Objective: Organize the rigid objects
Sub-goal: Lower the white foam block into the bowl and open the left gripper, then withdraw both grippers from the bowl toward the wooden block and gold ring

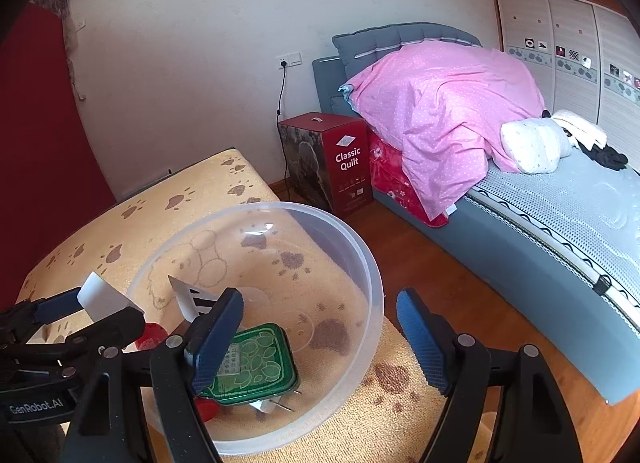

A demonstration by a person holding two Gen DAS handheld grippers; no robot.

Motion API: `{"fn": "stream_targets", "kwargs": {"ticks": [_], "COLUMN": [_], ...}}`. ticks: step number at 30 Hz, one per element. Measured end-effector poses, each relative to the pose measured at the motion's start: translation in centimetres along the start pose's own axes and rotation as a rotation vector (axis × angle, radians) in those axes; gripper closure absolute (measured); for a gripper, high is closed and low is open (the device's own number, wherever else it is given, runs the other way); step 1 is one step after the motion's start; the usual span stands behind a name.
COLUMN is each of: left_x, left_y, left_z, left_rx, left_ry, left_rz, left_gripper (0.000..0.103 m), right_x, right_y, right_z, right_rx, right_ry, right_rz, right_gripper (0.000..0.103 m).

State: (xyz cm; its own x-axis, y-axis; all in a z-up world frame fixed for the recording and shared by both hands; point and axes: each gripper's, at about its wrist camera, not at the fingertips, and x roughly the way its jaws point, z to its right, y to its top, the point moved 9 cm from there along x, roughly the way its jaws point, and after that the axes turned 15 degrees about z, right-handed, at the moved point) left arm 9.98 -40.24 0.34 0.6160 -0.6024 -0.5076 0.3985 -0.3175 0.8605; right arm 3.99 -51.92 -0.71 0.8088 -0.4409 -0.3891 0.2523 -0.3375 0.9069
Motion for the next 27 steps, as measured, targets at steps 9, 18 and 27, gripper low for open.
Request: {"fn": "stream_targets", "kwargs": {"ticks": [9,18,27], "left_x": [1.2,1.0,0.8], "left_y": [-0.1,-0.1,-0.3], "left_z": [0.3,-1.4,-3.3], "left_rx": [-0.04,-0.054,-0.064], "left_ry": [-0.021,0.008,0.048], "left_rz": [0.003,0.011,0.007], "left_gripper": [0.008,0.008,0.008], "right_x": [0.2,0.7,0.4], "right_y": [-0.4,-0.9,-0.7], "right_z": [0.6,1.1,1.2], "right_rx": [0.006,0.018,0.035], "right_ry": [-0.023,-0.028,-0.02], "right_rz": [-0.012,-0.031,-0.03], "right_gripper": [0.02,0.02,0.019]}}
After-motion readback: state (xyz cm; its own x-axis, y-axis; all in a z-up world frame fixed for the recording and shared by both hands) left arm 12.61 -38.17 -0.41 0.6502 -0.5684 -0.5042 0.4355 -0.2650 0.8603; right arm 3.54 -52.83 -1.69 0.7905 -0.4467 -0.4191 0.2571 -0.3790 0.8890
